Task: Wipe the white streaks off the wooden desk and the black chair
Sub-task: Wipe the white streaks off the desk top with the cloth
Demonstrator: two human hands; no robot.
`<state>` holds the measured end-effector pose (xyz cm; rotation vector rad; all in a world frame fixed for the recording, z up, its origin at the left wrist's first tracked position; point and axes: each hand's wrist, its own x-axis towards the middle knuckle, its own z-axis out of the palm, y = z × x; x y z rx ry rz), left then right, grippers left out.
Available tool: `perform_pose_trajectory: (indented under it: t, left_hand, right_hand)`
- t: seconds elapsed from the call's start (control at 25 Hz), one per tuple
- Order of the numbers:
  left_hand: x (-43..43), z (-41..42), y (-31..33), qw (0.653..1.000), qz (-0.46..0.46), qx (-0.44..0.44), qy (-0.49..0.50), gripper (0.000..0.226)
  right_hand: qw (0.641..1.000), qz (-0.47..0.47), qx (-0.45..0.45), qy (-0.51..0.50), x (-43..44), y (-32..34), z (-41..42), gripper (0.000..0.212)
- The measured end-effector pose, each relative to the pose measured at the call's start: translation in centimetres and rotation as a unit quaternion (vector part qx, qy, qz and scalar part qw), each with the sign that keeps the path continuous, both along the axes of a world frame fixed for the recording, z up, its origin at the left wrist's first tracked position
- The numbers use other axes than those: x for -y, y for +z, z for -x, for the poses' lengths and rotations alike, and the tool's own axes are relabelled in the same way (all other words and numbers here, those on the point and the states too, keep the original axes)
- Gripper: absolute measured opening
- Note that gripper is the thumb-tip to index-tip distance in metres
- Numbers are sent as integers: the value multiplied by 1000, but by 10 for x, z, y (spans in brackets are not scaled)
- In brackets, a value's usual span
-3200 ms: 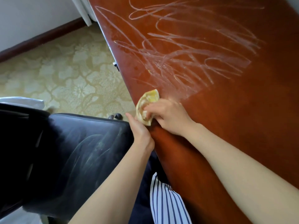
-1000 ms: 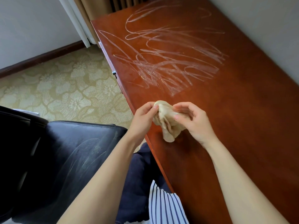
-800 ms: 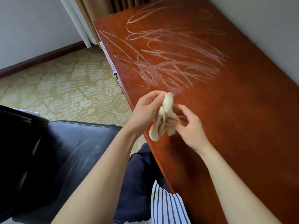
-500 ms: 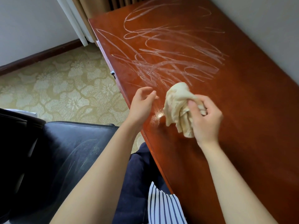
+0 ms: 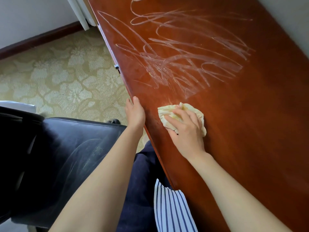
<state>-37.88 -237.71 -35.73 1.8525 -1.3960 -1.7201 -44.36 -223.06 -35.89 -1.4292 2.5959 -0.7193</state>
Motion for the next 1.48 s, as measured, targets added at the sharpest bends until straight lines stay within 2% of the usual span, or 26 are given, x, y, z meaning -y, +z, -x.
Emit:
perform_pose_trajectory:
  t: [0.08, 0.16, 0.28, 0.4, 0.56, 0.68, 1.0, 1.12, 1.24, 1.48]
  left_hand:
    - [6, 11, -3, 989, -91, -65, 92, 54]
    - [8, 18, -11, 964, -169, -103, 176, 60]
    - [12, 24, -34, 947, -164, -94, 260, 67]
    - [15, 29, -33, 946, -117, -17, 302, 68]
    - [12, 34, -28, 963, -64, 23, 261, 70]
    - [13, 31, -31, 965, -70, 17, 253, 70]
    - [6, 30, -19, 972, -72, 17, 223, 67]
    - [6, 29, -20, 978, -64, 37, 195, 67]
    - [5, 29, -20, 981, -62, 45, 176, 67]
    - [6, 27, -27, 988, -23, 61, 138, 64]
  right_hand:
    - [999, 16, -2, 43, 10, -4, 7, 34]
    - [997, 38, 7, 67, 31, -9, 15, 31]
    - [994, 68, 12, 80, 77, -16, 23, 23]
    - [993, 77, 17, 86, 132, -18, 33, 21]
    - [996, 54, 57, 30, 181, -15, 45, 18]
    - [994, 36, 82, 56, 173, -14, 49, 20]
    - [993, 4, 79, 93, -2, -9, 32, 42]
    - [992, 6, 85, 97, -37, -9, 21, 35]
    - [992, 22, 77, 100, -27, -12, 32, 30]
    - [994, 33, 103, 17, 55, -12, 84, 27]
